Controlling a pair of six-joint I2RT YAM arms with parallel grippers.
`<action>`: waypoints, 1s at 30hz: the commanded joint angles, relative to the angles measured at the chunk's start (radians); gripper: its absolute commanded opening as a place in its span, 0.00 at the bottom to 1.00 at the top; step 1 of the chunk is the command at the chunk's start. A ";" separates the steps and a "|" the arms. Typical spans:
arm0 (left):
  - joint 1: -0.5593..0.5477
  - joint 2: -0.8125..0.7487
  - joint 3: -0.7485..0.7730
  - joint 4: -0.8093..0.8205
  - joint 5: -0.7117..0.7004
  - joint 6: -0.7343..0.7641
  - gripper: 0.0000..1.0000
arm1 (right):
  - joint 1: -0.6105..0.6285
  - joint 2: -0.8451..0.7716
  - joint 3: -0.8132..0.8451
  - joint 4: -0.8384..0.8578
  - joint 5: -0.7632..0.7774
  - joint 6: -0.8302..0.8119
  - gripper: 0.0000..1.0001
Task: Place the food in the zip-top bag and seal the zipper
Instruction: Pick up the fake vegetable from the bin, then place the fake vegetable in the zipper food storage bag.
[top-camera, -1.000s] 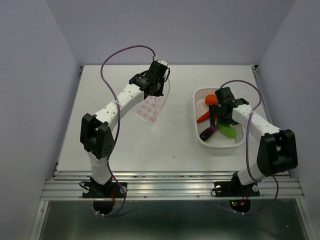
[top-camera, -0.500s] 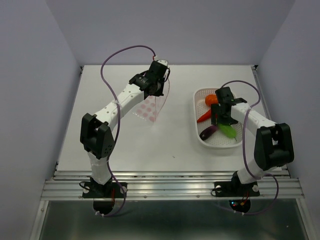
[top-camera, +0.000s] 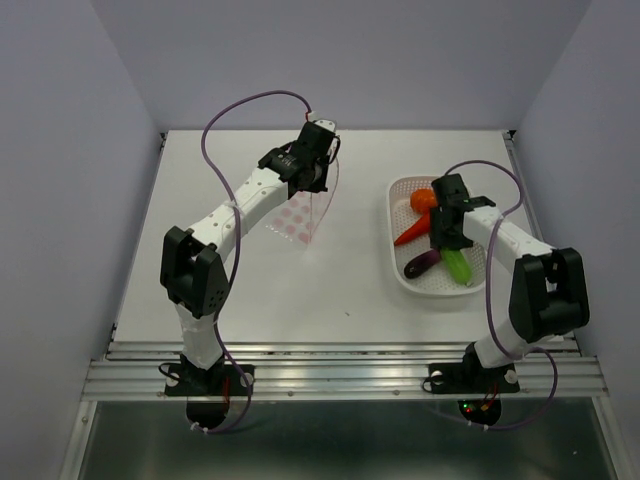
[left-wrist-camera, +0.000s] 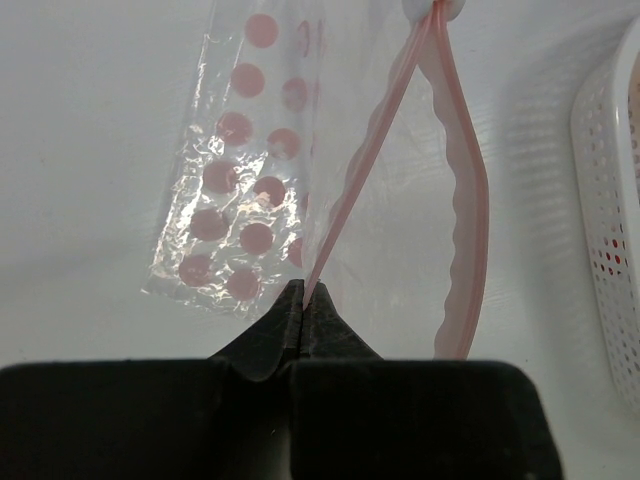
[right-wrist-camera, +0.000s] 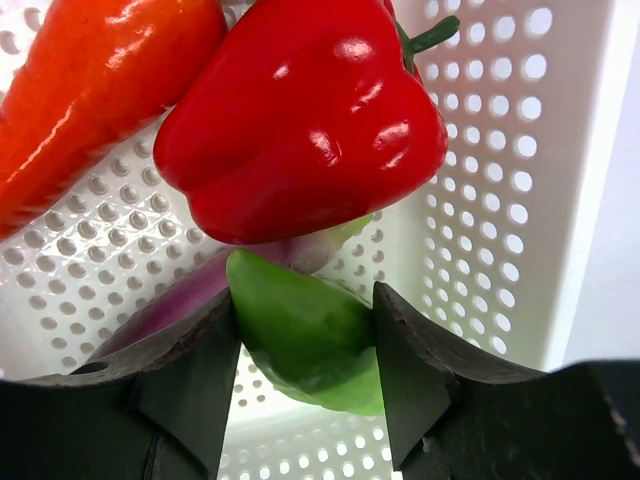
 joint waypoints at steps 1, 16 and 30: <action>0.001 -0.056 -0.003 0.020 0.000 -0.008 0.00 | -0.009 -0.062 0.017 0.004 0.017 -0.007 0.16; 0.000 -0.032 0.051 -0.010 0.007 -0.042 0.00 | -0.009 -0.402 0.094 0.123 -0.200 -0.036 0.01; 0.006 -0.044 0.057 0.007 0.067 -0.060 0.00 | -0.009 -0.496 0.039 0.747 -0.750 0.240 0.01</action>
